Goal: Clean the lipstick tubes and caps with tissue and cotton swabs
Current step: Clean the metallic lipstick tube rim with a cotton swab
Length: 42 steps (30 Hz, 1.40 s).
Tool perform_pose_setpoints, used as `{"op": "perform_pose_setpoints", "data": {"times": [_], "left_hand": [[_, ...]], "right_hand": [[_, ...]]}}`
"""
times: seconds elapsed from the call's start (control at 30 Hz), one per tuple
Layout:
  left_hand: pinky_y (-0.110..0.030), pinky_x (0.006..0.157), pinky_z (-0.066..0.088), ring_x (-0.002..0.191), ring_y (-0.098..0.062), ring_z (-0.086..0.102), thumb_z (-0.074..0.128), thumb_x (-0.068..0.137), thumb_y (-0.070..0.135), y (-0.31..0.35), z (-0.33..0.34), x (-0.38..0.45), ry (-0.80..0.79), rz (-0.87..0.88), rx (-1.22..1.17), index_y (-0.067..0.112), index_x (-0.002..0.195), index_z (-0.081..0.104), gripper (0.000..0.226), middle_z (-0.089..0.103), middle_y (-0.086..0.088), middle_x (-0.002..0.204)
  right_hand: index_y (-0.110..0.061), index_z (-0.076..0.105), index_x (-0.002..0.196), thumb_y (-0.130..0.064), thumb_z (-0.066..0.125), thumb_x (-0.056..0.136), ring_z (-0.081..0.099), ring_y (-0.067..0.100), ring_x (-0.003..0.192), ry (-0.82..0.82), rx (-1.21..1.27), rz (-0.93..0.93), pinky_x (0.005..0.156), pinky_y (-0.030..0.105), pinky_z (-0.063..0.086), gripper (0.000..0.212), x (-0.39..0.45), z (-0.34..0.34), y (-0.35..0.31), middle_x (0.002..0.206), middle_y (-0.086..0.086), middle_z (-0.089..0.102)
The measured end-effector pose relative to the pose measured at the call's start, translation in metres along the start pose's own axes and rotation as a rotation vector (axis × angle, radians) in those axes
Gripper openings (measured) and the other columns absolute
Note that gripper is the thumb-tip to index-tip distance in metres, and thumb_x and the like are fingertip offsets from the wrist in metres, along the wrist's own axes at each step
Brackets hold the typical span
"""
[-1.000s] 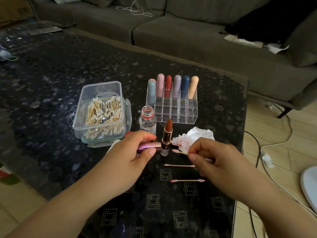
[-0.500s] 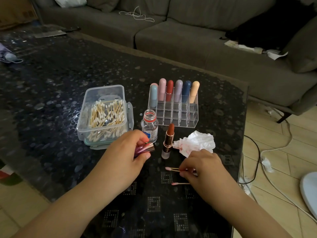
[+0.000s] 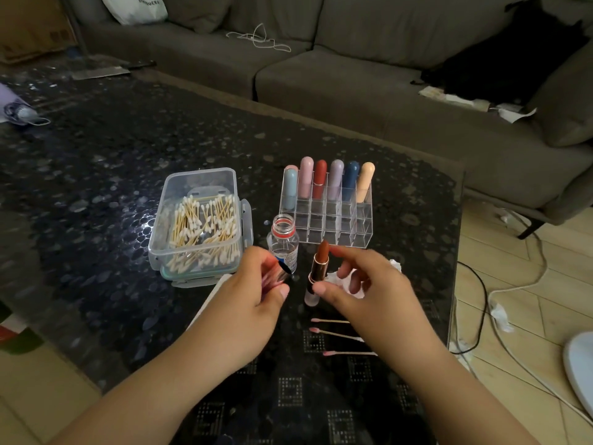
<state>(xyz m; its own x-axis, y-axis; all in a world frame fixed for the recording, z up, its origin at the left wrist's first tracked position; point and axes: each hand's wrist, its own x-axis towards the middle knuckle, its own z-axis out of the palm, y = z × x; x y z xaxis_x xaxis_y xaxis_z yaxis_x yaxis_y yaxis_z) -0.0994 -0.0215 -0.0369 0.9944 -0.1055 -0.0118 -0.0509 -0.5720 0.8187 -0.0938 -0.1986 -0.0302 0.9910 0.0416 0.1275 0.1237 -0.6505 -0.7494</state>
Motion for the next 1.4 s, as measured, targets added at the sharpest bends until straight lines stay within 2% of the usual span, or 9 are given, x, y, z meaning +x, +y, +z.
{"op": "perform_pose_setpoints", "data": {"times": [0.13,0.27,0.4,0.53,0.7,0.9,1.07,1.23,1.4], "left_hand": [[-0.010,0.068,0.044,0.077,0.000,0.054,0.061,0.089,0.027,0.006,0.006,-0.001,0.041,-0.030,-0.015,0.028,0.104,0.043,0.024,0.052,0.010,0.083],[-0.011,0.058,0.041,0.060,0.005,0.050,0.077,0.072,0.030,0.013,0.007,-0.002,0.092,-0.011,-0.101,0.028,0.089,0.053,0.029,0.050,0.012,0.063],[-0.005,0.060,0.042,0.067,0.013,0.057,0.085,0.060,0.028,0.030,0.008,-0.008,0.086,0.029,-0.207,0.030,0.083,0.057,0.036,0.061,0.032,0.070],[-0.020,0.062,0.049,0.067,-0.007,0.062,0.081,0.057,0.042,0.029,0.015,-0.007,0.100,0.111,-0.154,0.029,0.069,0.060,0.027,0.067,0.003,0.072],[-0.014,0.063,0.044,0.071,-0.007,0.061,0.075,0.073,0.033,0.033,0.016,-0.010,0.044,0.220,-0.190,0.030,0.068,0.066,0.011,0.064,0.008,0.072],[-0.009,0.065,0.039,0.065,0.003,0.054,0.062,0.074,0.041,0.033,0.000,-0.005,-0.373,0.266,-0.410,0.031,0.077,0.068,0.012,0.059,0.015,0.066],[-0.011,0.062,0.045,0.065,0.001,0.058,0.081,0.048,0.051,0.037,0.000,-0.008,-0.332,0.124,-0.483,0.036,0.089,0.065,0.046,0.063,0.012,0.067],[-0.017,0.059,0.045,0.060,-0.001,0.056,0.087,0.056,0.041,0.038,0.007,-0.010,-0.197,0.132,-0.369,0.030,0.073,0.061,0.033,0.060,0.010,0.061],[-0.016,0.068,0.047,0.067,-0.011,0.065,0.069,0.076,0.033,0.035,-0.004,-0.009,-0.481,0.187,-0.535,0.013,0.090,0.069,0.024,0.065,-0.002,0.066]], "right_hand": [[-0.044,0.058,0.084,-0.027,0.075,0.077,0.048,0.001,0.069,0.016,0.134,-0.023,0.065,0.009,0.039,0.025,0.007,0.010,-0.005,0.077,-0.009,0.054],[-0.026,0.069,0.077,-0.030,0.072,0.078,0.052,0.004,0.061,0.048,0.281,0.013,0.060,0.012,0.041,0.005,0.009,0.001,-0.009,0.072,0.001,0.061],[-0.015,0.071,0.074,-0.051,0.065,0.066,0.049,0.010,0.056,0.018,0.439,0.014,0.055,0.020,0.042,0.038,0.001,-0.018,-0.017,0.069,0.014,0.063],[-0.014,0.072,0.071,-0.053,0.065,0.064,0.054,0.026,0.062,-0.005,0.502,0.015,0.060,0.031,0.045,0.040,-0.004,-0.024,-0.018,0.074,0.023,0.064],[-0.012,0.070,0.073,-0.053,0.070,0.069,0.058,0.048,0.090,-0.022,0.532,0.016,0.081,0.056,0.046,0.042,-0.006,-0.031,-0.013,0.087,0.033,0.060],[-0.006,0.070,0.084,-0.043,0.071,0.075,0.068,0.007,0.083,-0.236,0.691,-0.066,0.074,0.017,0.050,0.038,-0.005,-0.045,-0.008,0.084,-0.002,0.074],[0.003,0.070,0.081,-0.031,0.070,0.077,0.068,0.004,0.082,-0.158,0.740,-0.073,0.073,0.014,0.049,0.034,-0.007,-0.042,-0.012,0.078,0.001,0.073],[0.002,0.071,0.082,-0.027,0.066,0.079,0.068,0.002,0.085,-0.148,0.699,-0.100,0.073,0.011,0.048,0.030,-0.009,-0.040,-0.013,0.081,0.002,0.074],[-0.013,0.073,0.089,-0.052,0.068,0.074,0.065,0.013,0.077,-0.236,0.777,-0.094,0.075,0.021,0.051,0.042,-0.010,-0.040,-0.010,0.077,0.001,0.071]]}}
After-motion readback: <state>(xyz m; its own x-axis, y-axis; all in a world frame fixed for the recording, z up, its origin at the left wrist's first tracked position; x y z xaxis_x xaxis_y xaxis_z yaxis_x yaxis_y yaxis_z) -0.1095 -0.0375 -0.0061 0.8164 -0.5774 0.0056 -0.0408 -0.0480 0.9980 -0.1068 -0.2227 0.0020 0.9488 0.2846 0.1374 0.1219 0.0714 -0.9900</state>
